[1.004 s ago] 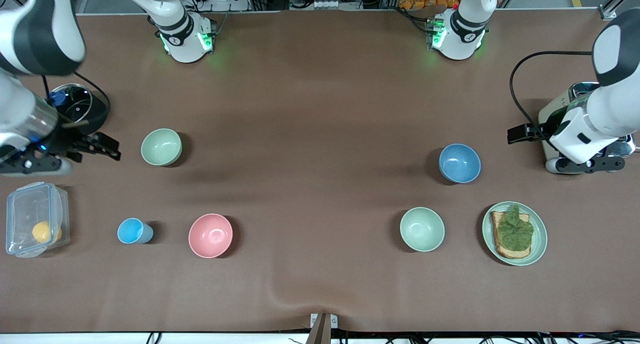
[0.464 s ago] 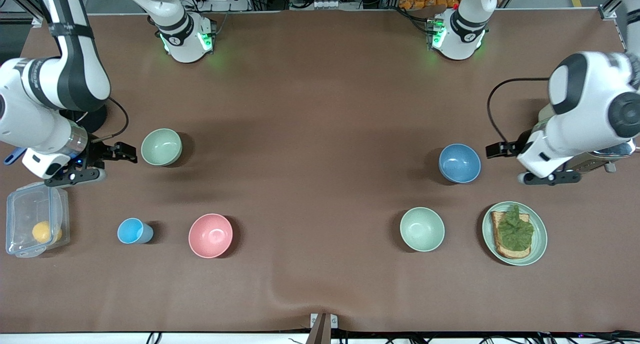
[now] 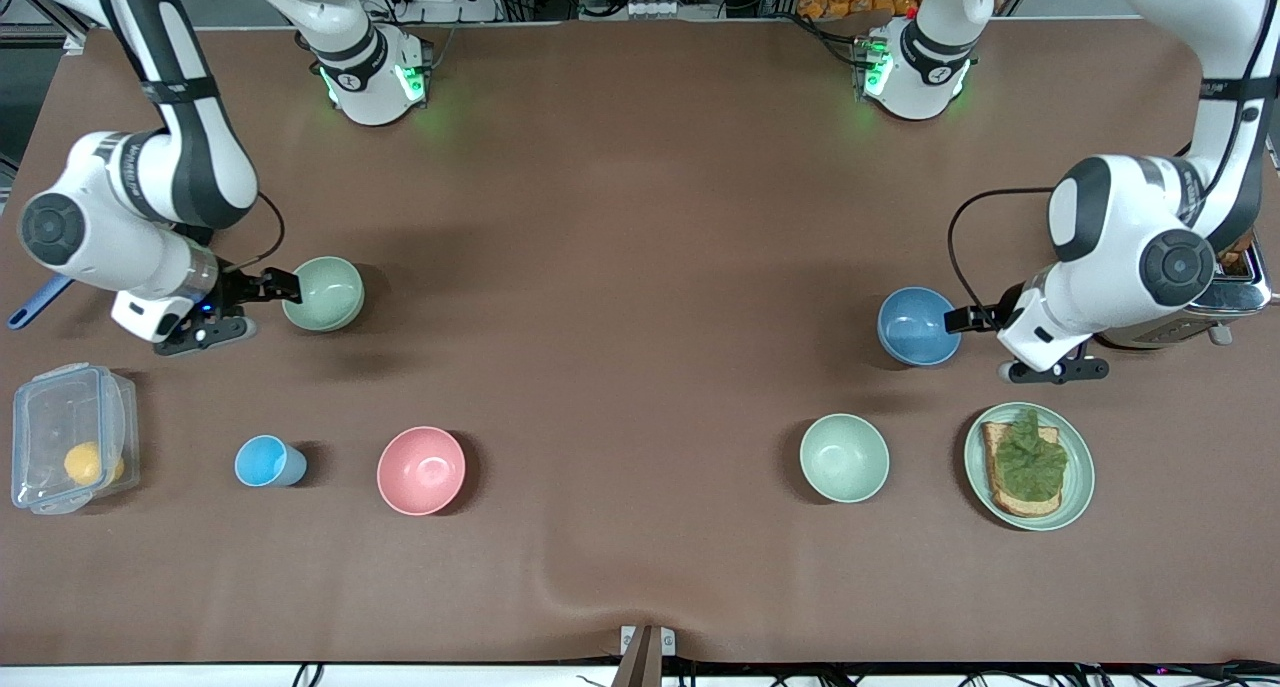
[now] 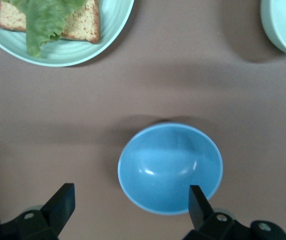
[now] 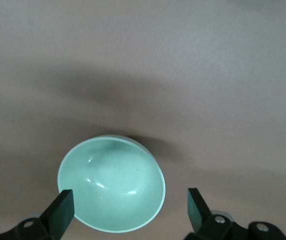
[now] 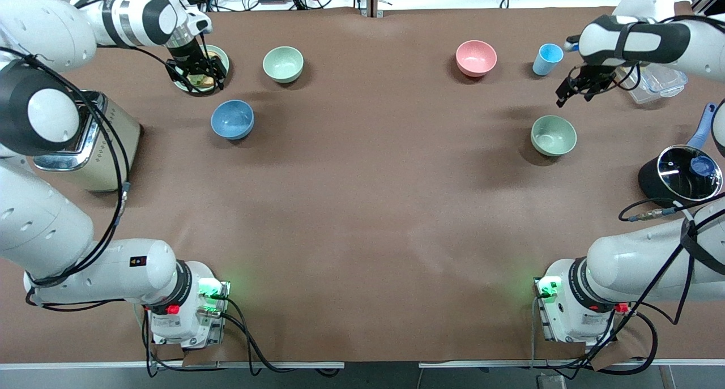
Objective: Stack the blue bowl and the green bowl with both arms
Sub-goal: 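Grasp the green bowl with the right gripper while the left grasps the blue bowl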
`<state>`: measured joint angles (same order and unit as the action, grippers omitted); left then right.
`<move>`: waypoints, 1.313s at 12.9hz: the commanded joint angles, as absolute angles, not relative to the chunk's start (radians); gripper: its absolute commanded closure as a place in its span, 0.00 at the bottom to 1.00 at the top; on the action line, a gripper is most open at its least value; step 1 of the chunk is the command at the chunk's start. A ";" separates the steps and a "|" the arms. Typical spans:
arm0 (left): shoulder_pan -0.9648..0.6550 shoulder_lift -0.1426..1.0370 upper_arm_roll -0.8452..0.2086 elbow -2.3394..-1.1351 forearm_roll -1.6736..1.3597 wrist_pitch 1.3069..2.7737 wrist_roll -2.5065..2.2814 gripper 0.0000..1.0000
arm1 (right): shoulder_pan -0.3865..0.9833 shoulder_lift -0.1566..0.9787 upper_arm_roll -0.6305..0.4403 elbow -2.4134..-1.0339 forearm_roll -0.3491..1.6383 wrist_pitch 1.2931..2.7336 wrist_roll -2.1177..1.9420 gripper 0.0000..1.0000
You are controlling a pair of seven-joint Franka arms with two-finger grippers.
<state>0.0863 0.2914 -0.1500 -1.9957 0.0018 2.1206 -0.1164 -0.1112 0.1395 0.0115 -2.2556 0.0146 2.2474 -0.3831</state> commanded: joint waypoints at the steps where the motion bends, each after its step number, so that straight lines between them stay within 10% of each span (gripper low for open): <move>1: 0.107 0.334 -0.155 -1.994 -0.023 2.157 -0.094 0.00 | -0.149 0.126 0.020 -2.353 0.003 2.351 -0.454 0.00; 6: 0.138 0.385 -0.155 -1.997 -0.017 2.161 -0.087 0.10 | -0.222 0.198 0.021 -2.419 0.003 2.525 -0.583 0.07; 9: 0.137 0.411 -0.155 -1.996 -0.015 2.161 -0.086 0.18 | -0.216 0.213 0.025 -2.445 0.009 2.577 -0.585 0.42; 11: 0.137 0.417 -0.155 -1.996 -0.015 2.161 -0.086 0.21 | -0.199 0.213 0.026 -2.462 0.011 2.603 -0.581 0.92; 12: 0.137 0.425 -0.155 -1.996 -0.017 2.161 -0.086 0.21 | -0.199 0.213 0.026 -2.464 0.011 2.602 -0.580 1.00; 17: 0.135 0.433 -0.158 -1.997 -0.017 2.157 -0.084 0.47 | -0.167 0.198 0.029 -2.435 0.012 2.525 -0.508 1.00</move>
<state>0.1319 0.4318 -0.1534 -1.9962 0.0018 2.1530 -0.1078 -0.1972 0.2197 0.0267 -2.4342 0.0157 2.5589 -0.5663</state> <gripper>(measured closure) 0.410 0.952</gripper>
